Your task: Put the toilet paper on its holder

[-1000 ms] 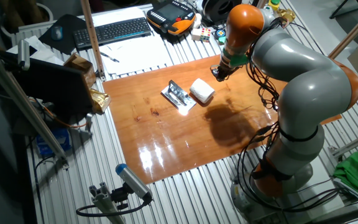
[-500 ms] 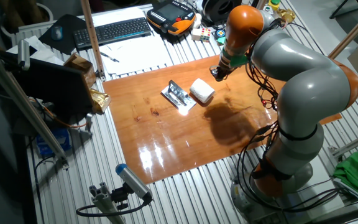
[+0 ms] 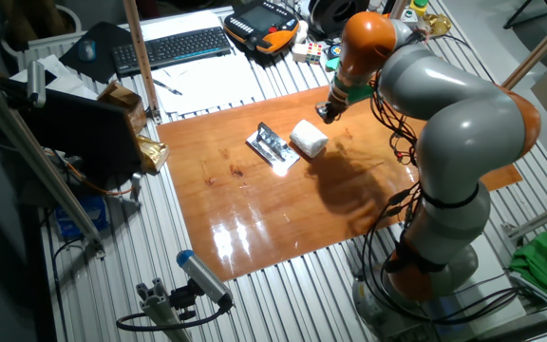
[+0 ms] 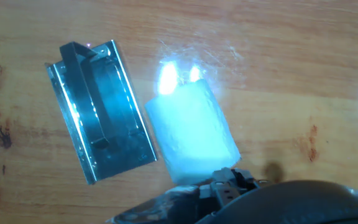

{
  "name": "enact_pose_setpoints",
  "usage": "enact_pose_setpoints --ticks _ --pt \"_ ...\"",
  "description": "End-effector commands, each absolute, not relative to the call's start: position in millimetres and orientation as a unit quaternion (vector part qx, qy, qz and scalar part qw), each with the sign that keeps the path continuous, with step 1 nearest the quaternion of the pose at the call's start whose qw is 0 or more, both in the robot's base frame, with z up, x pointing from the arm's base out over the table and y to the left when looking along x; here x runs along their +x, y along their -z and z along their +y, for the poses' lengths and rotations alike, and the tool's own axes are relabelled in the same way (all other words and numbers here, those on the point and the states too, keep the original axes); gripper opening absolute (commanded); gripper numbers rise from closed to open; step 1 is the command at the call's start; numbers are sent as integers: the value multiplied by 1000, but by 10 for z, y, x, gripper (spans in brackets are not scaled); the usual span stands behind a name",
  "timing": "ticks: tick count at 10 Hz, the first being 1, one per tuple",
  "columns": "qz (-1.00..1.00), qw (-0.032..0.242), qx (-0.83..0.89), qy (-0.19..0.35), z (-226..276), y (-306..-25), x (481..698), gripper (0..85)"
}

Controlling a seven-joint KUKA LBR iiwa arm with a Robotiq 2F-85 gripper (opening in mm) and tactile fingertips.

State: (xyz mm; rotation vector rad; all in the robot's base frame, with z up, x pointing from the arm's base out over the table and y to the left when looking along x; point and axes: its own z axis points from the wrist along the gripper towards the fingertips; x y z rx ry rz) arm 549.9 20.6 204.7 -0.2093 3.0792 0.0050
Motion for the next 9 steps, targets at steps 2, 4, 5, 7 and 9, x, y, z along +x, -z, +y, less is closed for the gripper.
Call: enact_pose_setpoints --ticks 2,4,5,7,9 --pt "997 27 -75 3 232 -2011 5526 7" --pt "996 28 -79 4 264 -2005 5544 267" --pt "997 31 -77 2 270 -1981 5557 487" --pt "996 32 -84 1 277 -1912 5582 707" --pt "995 33 -98 1 277 -1836 5612 750"
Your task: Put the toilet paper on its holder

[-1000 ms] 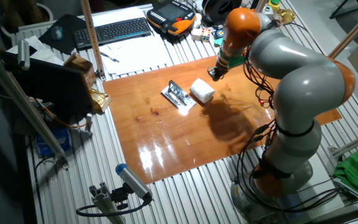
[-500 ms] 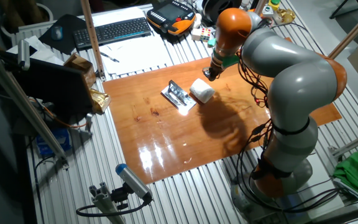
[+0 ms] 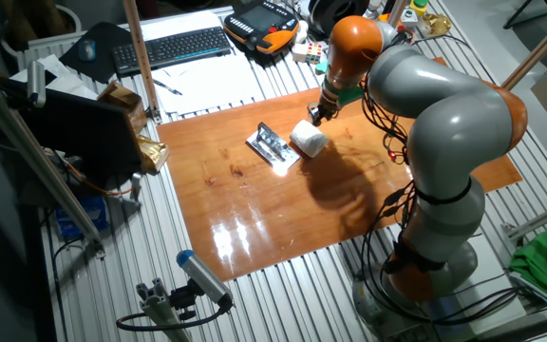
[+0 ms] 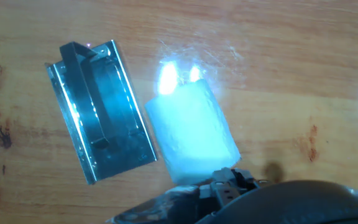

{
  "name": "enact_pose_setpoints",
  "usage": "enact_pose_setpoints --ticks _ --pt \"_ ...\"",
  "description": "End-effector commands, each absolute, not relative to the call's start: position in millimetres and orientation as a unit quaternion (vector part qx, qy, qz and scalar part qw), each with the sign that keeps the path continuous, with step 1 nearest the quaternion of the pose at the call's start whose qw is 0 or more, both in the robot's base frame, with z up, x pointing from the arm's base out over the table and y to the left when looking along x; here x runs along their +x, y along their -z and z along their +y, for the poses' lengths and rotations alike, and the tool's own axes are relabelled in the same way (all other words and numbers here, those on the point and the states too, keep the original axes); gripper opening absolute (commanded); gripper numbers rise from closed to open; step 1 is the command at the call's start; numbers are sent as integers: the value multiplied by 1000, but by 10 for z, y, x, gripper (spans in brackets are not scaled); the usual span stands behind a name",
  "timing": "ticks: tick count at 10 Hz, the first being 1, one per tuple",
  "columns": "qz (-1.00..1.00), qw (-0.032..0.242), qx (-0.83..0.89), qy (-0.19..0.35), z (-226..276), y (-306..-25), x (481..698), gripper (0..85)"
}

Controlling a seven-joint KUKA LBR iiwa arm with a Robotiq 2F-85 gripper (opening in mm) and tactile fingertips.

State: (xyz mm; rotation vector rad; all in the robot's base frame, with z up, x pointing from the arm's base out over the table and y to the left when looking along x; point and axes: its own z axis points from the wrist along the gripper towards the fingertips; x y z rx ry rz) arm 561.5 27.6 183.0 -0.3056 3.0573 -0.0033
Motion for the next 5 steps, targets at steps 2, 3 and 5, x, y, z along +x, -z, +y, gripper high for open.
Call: enact_pose_setpoints --ticks 2,3,5 --pt "993 38 -113 4 275 -1749 5643 750" --pt "993 37 -115 7 280 -1707 5648 747" --pt "993 35 -116 9 283 -1664 5650 740"
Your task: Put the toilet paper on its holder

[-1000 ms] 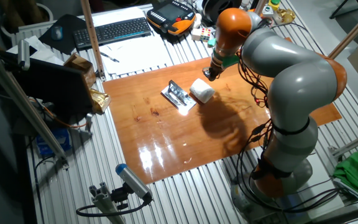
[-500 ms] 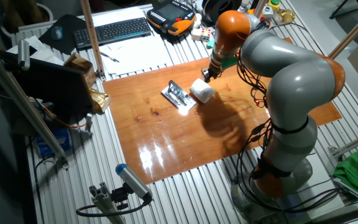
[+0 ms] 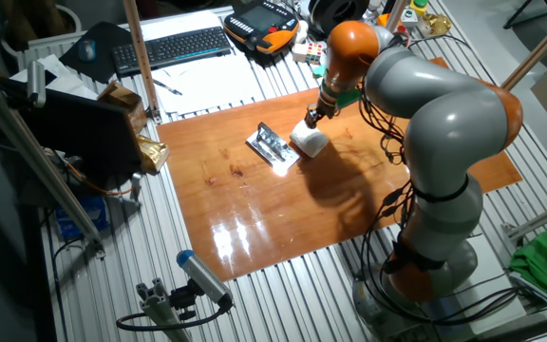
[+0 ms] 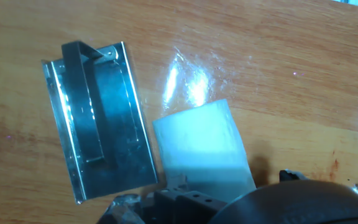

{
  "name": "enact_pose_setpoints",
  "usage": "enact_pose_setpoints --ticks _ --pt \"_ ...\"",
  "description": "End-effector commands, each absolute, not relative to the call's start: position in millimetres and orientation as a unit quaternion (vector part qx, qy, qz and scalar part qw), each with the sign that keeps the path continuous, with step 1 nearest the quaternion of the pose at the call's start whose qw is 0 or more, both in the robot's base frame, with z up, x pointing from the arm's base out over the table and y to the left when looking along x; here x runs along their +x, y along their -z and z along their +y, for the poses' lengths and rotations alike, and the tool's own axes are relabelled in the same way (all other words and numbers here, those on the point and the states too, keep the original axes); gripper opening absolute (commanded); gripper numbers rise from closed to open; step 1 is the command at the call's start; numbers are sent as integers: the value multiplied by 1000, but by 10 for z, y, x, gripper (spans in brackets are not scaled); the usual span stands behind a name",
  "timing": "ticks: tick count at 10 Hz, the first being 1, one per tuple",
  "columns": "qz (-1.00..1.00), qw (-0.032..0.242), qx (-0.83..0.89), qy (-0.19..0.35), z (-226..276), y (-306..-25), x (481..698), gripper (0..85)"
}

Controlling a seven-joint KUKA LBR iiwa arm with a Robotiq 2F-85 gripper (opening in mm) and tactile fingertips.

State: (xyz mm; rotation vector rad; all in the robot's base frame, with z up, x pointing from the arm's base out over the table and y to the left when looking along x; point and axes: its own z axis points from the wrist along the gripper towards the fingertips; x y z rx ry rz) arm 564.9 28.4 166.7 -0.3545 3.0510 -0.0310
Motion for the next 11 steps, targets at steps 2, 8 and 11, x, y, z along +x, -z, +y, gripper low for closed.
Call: enact_pose_setpoints --ticks 2,8,11 --pt "992 30 -120 23 305 -1677 5647 730" --pt "986 17 -158 44 365 -1574 5677 713" --pt "988 18 -154 26 356 -1487 5683 703"
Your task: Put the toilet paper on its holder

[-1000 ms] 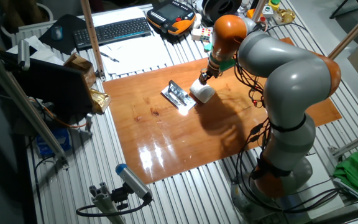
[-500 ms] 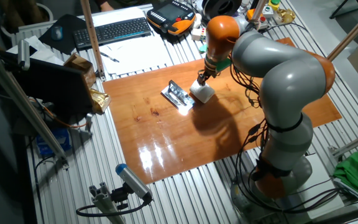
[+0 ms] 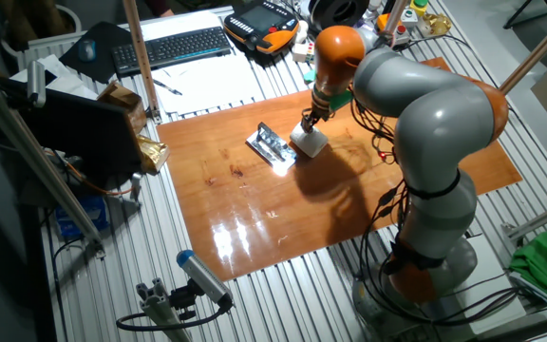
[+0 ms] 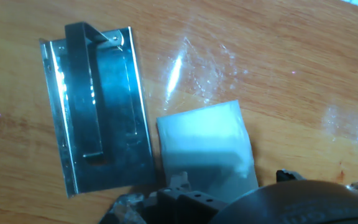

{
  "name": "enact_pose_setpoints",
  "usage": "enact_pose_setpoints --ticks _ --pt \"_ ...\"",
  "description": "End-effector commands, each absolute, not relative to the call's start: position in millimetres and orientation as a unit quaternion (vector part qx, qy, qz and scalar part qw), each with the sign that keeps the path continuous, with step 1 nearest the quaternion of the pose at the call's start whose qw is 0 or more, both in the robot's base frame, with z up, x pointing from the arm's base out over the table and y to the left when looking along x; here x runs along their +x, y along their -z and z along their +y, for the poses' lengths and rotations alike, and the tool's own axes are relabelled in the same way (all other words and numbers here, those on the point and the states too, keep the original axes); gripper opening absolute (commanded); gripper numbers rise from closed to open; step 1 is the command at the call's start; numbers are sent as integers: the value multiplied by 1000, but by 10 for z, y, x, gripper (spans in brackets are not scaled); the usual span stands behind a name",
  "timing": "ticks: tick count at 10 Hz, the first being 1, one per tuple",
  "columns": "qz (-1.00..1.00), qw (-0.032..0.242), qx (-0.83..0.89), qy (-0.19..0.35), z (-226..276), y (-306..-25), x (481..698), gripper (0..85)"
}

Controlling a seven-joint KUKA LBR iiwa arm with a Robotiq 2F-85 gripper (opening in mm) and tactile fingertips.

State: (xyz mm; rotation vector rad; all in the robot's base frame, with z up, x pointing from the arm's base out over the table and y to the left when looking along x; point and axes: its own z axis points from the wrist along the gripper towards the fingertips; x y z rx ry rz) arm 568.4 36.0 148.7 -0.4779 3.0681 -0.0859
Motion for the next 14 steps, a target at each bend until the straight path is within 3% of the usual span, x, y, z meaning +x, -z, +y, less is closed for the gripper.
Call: enact_pose_setpoints --ticks 1,6,14 --pt "987 19 -155 37 367 -1483 5690 703" --pt "983 30 -180 32 479 -1333 5578 697" --pt "984 25 -174 12 463 -1204 5625 730"
